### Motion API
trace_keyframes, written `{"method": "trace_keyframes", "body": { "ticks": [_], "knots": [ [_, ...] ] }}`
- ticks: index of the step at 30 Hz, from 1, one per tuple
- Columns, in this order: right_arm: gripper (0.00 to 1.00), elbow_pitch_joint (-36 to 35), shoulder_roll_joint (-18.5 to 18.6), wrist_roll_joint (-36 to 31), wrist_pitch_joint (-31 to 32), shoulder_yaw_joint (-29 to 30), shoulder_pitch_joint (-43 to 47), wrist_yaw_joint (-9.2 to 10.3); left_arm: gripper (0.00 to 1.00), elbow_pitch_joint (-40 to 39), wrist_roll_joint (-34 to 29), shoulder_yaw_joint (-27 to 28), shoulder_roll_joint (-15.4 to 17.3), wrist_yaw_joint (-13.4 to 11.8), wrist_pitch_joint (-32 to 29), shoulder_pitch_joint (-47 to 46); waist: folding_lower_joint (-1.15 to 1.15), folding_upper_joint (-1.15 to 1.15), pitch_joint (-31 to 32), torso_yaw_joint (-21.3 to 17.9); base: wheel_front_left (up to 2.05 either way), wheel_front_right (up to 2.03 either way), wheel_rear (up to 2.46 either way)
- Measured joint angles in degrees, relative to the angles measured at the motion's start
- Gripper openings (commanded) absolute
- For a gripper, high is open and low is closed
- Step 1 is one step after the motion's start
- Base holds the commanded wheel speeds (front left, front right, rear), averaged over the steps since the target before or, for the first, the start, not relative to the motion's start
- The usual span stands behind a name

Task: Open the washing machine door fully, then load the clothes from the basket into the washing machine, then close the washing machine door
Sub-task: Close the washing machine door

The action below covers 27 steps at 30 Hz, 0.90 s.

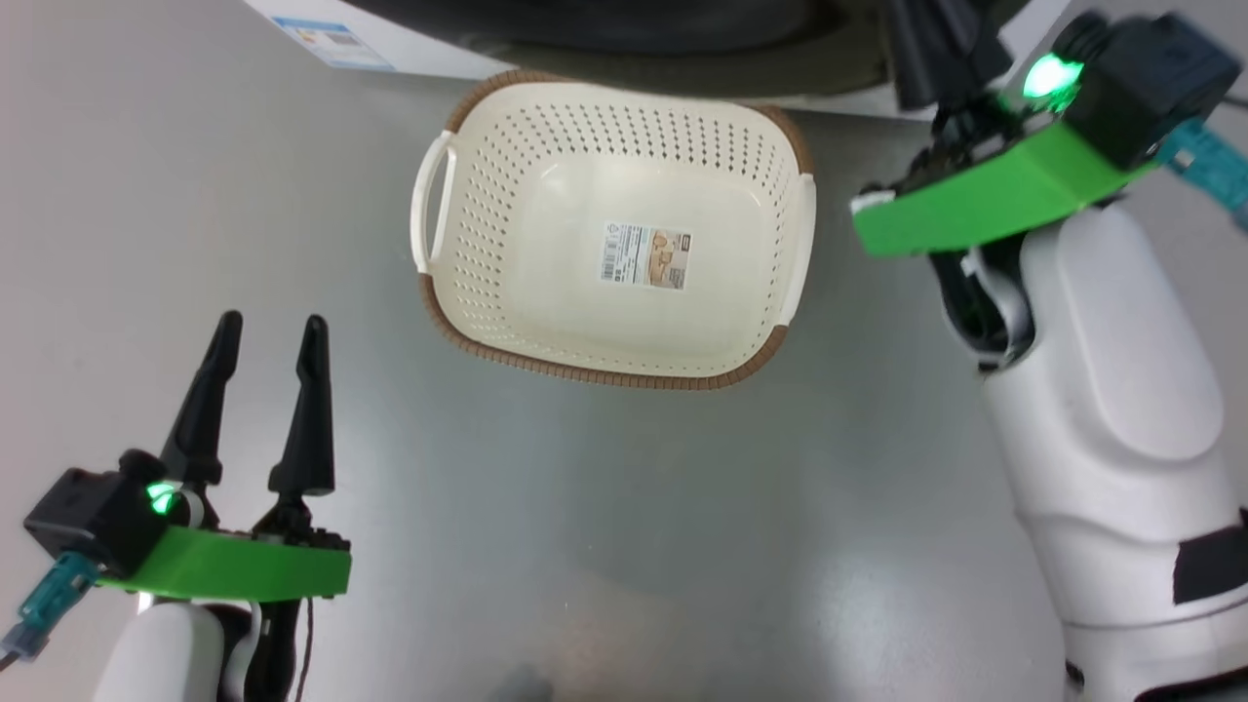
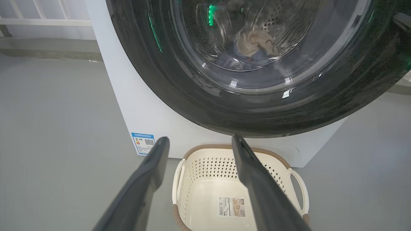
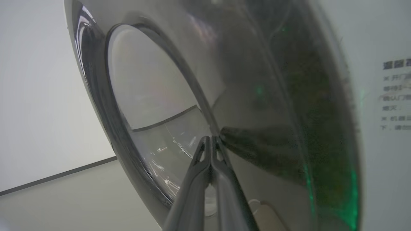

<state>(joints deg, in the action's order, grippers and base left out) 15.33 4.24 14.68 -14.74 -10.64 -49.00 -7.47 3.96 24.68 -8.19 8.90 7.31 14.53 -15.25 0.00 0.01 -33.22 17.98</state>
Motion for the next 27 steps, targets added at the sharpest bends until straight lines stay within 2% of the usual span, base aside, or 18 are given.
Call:
{"method": "trace_keyframes", "body": {
  "ticks": [10,16,20,27],
  "knots": [
    [0.0,2.57,0.29,-1.52,0.0,2.4,-10.12,-0.01,1.0,-0.14,1.27,-1.93,0.42,0.0,0.01,-2.57,0.0,0.0,-4.07,0.04,0.0,0.0,0.0],
    [0.0,3.35,-0.46,-2.0,0.0,3.0,-12.93,-0.64,1.0,-0.16,1.8,-2.79,0.48,0.0,0.01,-4.03,0.0,0.0,-5.78,0.03,0.0,0.0,0.0],
    [0.0,3.74,-0.63,-1.9,0.0,2.79,-13.32,-1.04,1.0,-0.15,1.81,-2.98,0.48,0.0,0.01,-4.48,0.0,0.0,-5.94,-0.12,0.0,0.0,0.0],
    [0.0,4.6,0.43,0.89,-0.01,-0.04,-11.95,-0.35,1.0,-0.09,1.8,-2.13,0.53,0.0,0.01,-4.43,0.0,0.0,-4.0,-0.98,0.0,0.0,0.0]
  ]
}}
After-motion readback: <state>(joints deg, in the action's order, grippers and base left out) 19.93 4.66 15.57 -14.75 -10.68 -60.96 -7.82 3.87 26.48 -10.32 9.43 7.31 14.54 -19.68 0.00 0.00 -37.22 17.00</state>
